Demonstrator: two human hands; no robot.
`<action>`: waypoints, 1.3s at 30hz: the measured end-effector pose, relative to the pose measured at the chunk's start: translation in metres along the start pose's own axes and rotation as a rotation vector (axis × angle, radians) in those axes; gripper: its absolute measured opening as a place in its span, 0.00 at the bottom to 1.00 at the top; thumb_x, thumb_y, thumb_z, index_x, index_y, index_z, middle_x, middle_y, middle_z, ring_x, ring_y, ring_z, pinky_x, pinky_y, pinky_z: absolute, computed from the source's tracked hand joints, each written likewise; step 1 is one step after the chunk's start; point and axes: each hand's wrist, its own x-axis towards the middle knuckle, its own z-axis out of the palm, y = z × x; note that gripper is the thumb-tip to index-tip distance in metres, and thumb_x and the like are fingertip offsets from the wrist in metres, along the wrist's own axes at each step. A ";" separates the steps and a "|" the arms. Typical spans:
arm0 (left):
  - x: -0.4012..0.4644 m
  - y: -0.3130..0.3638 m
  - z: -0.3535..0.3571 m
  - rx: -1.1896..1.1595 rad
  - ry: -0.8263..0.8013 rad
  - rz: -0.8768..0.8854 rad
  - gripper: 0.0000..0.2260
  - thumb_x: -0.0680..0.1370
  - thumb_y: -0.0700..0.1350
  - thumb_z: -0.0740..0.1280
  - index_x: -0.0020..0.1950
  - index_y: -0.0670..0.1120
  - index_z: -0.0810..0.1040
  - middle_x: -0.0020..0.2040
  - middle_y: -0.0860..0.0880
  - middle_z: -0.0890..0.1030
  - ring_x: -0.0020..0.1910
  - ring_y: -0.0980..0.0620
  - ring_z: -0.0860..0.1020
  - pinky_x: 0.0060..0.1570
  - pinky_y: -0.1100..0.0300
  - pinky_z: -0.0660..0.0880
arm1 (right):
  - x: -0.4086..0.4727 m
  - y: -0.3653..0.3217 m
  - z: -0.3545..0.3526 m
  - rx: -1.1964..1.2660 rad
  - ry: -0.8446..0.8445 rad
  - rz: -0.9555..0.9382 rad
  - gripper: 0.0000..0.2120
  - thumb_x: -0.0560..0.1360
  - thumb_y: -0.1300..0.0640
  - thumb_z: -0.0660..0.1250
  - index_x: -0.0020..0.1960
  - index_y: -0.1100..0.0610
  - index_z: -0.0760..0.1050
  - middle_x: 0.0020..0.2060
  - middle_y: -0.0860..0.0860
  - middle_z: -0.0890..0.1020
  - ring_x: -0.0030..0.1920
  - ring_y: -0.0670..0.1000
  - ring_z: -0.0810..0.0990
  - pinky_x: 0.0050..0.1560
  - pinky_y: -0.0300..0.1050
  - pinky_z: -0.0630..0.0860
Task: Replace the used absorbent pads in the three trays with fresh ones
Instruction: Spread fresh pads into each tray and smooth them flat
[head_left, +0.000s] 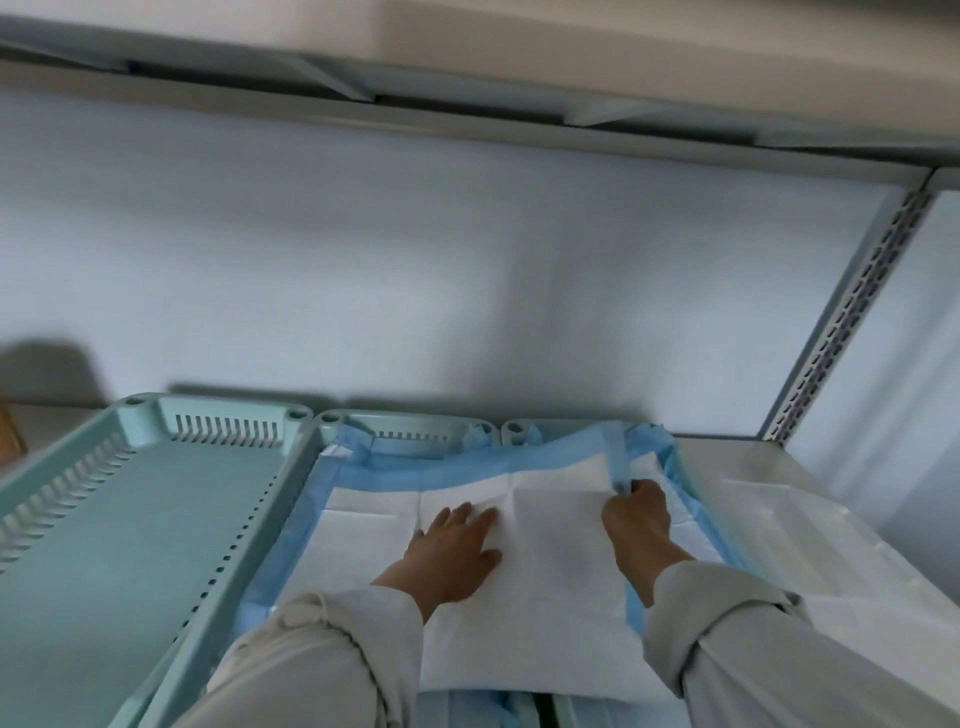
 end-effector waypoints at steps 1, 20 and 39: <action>-0.001 -0.001 0.002 0.001 -0.028 -0.011 0.26 0.81 0.56 0.54 0.78 0.54 0.51 0.79 0.49 0.51 0.78 0.46 0.51 0.75 0.44 0.54 | 0.000 0.005 -0.002 0.007 -0.011 0.046 0.14 0.77 0.63 0.58 0.62 0.62 0.70 0.50 0.59 0.76 0.47 0.58 0.75 0.48 0.47 0.71; -0.058 -0.091 -0.021 0.049 0.012 -0.397 0.20 0.79 0.46 0.57 0.72 0.48 0.64 0.71 0.44 0.65 0.70 0.44 0.65 0.69 0.48 0.66 | -0.116 -0.029 0.048 -0.673 -0.800 -0.715 0.17 0.76 0.47 0.65 0.64 0.47 0.74 0.68 0.47 0.72 0.68 0.49 0.70 0.69 0.46 0.65; -0.113 -0.102 -0.035 0.129 -0.011 -0.211 0.32 0.75 0.41 0.61 0.78 0.53 0.54 0.78 0.46 0.50 0.78 0.46 0.51 0.76 0.48 0.50 | -0.192 -0.013 0.093 -1.064 -0.708 -0.986 0.23 0.80 0.60 0.55 0.74 0.58 0.58 0.66 0.59 0.72 0.64 0.59 0.74 0.62 0.52 0.71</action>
